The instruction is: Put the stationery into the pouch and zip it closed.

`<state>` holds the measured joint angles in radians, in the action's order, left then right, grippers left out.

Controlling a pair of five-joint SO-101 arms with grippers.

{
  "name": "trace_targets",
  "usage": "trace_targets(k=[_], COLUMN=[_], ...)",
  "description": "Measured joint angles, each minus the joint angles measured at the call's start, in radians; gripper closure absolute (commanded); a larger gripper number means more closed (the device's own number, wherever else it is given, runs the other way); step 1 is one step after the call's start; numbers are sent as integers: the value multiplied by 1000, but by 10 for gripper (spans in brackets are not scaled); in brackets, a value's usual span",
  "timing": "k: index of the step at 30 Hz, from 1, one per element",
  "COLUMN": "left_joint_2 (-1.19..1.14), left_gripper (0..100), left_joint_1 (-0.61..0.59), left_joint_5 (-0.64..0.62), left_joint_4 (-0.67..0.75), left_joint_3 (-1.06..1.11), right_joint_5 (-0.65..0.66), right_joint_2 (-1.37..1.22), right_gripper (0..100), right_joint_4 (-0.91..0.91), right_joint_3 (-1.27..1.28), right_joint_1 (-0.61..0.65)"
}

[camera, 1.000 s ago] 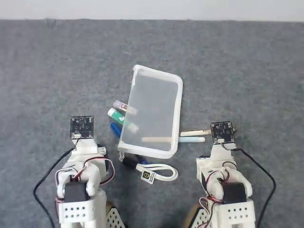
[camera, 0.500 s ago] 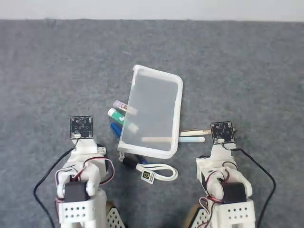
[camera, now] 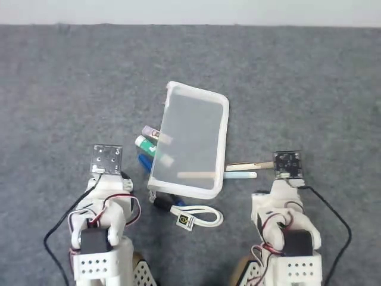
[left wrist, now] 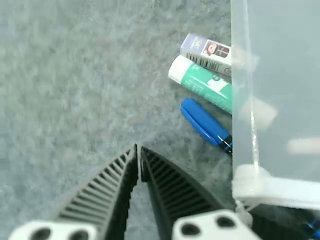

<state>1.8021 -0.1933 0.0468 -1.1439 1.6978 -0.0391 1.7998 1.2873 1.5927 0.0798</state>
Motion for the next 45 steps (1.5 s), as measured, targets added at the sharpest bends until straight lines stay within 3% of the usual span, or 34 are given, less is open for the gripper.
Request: trace_targets(k=[6,10,14,23,29,32,41,45], left_joint_2=[0,0,0,0,0,0,0,0], left_gripper=[988,988,988,988,988,987,984,916], left_joint_1=[2,-14,-91,-140,-140,-140,-153,-204], left_joint_5=[15,17,17,17,17,17,17,17], left_joint_4=[0,0,0,37,37,37,64,77], left_joint_3=[0,0,0,-2,-2,-2,-2,-2], right_joint_5=[12,204,262,269,269,269,166,147], right_joint_2=[2,2,11,-186,-496,-609,-847,-973], right_gripper=[989,989,989,985,842,827,827,827], right_joint_4=[-141,-186,-180,-115,-115,-120,-287,-353], right_joint_3=[-98,-180,-278,-488,-571,-585,-586,-586], right_joint_1=[-9,35,146,428,609,678,896,942])
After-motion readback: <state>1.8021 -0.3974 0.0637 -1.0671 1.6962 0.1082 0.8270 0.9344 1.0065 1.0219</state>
